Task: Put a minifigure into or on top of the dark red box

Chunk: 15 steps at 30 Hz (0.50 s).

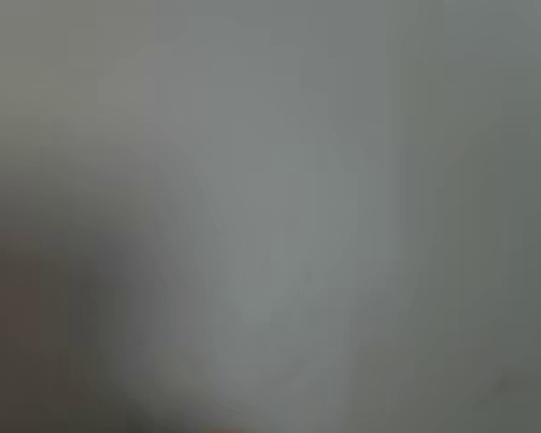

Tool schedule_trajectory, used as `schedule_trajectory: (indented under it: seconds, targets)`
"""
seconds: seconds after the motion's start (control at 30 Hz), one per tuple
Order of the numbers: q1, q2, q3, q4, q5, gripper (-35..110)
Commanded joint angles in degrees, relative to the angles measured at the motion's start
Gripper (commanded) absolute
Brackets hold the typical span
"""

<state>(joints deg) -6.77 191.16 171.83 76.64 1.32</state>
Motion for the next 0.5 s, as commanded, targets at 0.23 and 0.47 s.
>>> schedule_trajectory:
  seconds: [0.23, 0.47]
  targets:
    - [-3.34, 0.62, 0.35, 0.35, 7.29, 7]
    - [-7.12, 0.62, -7.12, 1.93, 26.54, 13]
